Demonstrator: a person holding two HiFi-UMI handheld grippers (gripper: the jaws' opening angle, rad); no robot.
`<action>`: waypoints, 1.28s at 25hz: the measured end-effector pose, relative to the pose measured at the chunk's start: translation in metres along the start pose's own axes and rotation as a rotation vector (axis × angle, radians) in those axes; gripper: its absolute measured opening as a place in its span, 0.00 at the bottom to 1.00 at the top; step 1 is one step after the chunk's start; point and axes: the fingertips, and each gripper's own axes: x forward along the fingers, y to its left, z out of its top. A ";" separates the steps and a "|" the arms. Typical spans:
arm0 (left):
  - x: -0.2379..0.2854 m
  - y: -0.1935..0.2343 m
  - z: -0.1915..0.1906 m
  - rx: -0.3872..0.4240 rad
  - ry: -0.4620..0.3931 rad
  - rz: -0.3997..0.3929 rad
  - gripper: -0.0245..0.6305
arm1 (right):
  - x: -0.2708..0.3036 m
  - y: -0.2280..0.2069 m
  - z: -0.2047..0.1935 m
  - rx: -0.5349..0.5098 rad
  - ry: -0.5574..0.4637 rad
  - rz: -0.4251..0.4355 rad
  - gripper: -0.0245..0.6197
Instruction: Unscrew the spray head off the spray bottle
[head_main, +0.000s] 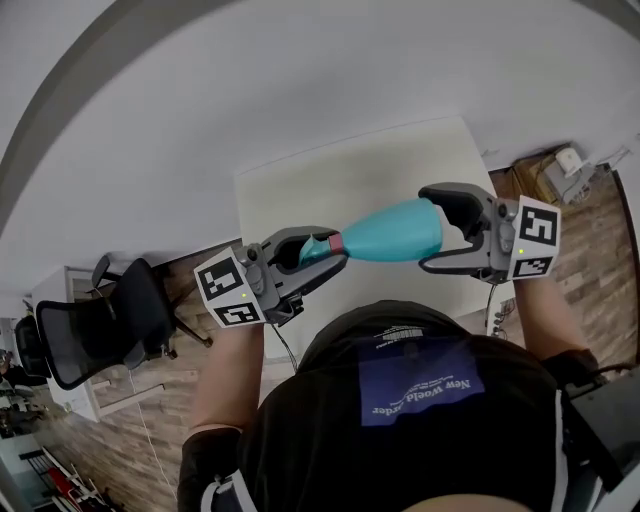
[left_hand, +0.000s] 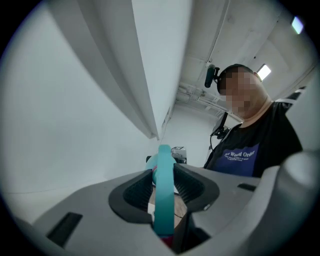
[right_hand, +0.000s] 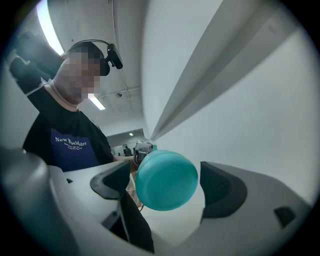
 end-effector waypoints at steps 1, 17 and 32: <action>-0.003 -0.004 0.002 -0.005 -0.015 -0.006 0.25 | 0.006 0.005 0.001 -0.016 0.013 0.012 0.68; -0.017 -0.018 0.004 -0.030 -0.088 -0.037 0.25 | 0.063 0.031 0.006 -0.084 0.090 0.098 0.78; -0.018 -0.022 0.003 -0.243 -0.098 -0.114 0.25 | 0.061 0.047 0.005 -0.317 0.137 0.098 0.75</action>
